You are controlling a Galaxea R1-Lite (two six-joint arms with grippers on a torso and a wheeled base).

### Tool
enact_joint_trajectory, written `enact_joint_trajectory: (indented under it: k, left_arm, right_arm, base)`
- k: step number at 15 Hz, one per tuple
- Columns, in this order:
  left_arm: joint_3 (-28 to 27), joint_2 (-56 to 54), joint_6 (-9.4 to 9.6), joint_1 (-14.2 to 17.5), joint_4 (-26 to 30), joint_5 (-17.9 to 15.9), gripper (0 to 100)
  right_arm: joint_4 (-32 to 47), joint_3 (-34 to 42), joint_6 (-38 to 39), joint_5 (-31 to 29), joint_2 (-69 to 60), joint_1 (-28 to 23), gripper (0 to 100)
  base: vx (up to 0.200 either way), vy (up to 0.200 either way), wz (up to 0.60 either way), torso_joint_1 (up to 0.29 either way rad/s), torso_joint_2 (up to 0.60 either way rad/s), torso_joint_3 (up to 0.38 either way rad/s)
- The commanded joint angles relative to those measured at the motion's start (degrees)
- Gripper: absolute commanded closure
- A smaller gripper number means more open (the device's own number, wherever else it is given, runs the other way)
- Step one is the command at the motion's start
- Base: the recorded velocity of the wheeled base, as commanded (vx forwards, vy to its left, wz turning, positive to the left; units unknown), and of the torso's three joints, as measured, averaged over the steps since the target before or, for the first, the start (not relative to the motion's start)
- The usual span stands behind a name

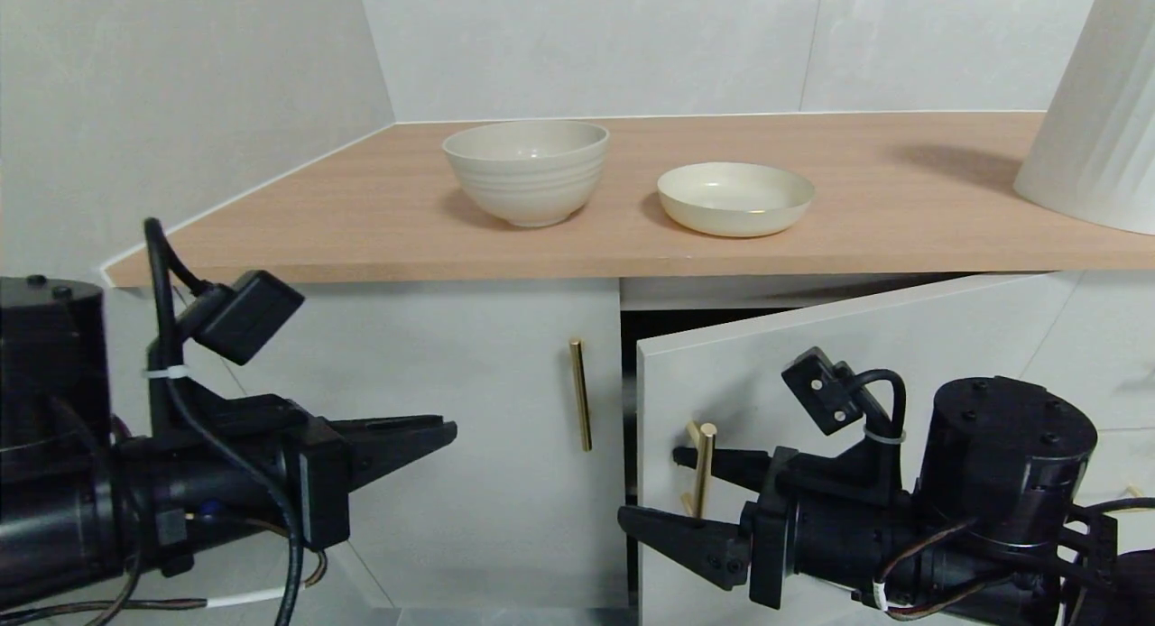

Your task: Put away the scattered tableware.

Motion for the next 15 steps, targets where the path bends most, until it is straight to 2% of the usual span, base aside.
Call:
enact_joint_trajectory:
  k: [1, 2, 3, 4, 6, 11, 13, 15]
  left_arm:
    - [0.8, 5.2, 1.08, -0.7, -2.9, 0.0, 100]
    - [0.8, 5.2, 1.08, -0.7, -2.9, 0.0, 100]
    - [1.5, 10.9, 2.31, -2.3, -12.6, 0.0, 100]
    - [1.5, 14.9, 3.19, -3.7, -17.7, 0.2, 100]
    - [1.5, 22.6, 3.63, -6.9, -25.9, 0.7, 100]
    - [0.9, 29.3, 3.02, -7.5, -34.3, 0.2, 100]
    - [-0.3, 33.3, 3.02, -7.9, -40.3, 0.2, 100]
    - [-1.4, 35.2, 1.43, -9.3, -44.5, 0.1, 100]
  right_arm:
    - [0.0, -0.1, 0.0, 0.2, 0.0, 0.2, 0]
    - [0.0, -0.1, 0.0, 0.2, 0.0, 0.2, 0]
    - [0.0, -0.2, 0.0, 0.2, 0.0, 0.2, 0]
    - [0.0, -0.2, 0.0, 0.2, -0.1, 0.2, 0]
    - [0.1, -0.3, 0.0, 0.2, -0.2, 0.2, 0]
    - [0.2, -0.4, 0.1, 0.2, -0.3, 0.1, 0]
    - [0.2, -0.4, 0.0, 0.2, -0.3, 0.1, 0]
    - [0.3, -0.3, 0.0, 0.2, -0.3, 0.1, 0]
  base:
    - [0.0, 0.0, 0.0, 0.0, 0.0, 0.0]
    - [0.0, 0.0, 0.0, 0.0, 0.0, 0.0]
    - [0.0, 0.0, 0.0, 0.0, 0.0, 0.0]
    - [0.0, 0.0, 0.0, 0.0, 0.0, 0.0]
    - [0.0, 0.0, 0.0, 0.0, 0.0, 0.0]
    - [0.0, 0.0, 0.0, 0.0, 0.0, 0.0]
    - [0.0, 0.0, 0.0, 0.0, 0.0, 0.0]
    - [0.0, 0.0, 0.0, 0.0, 0.0, 0.0]
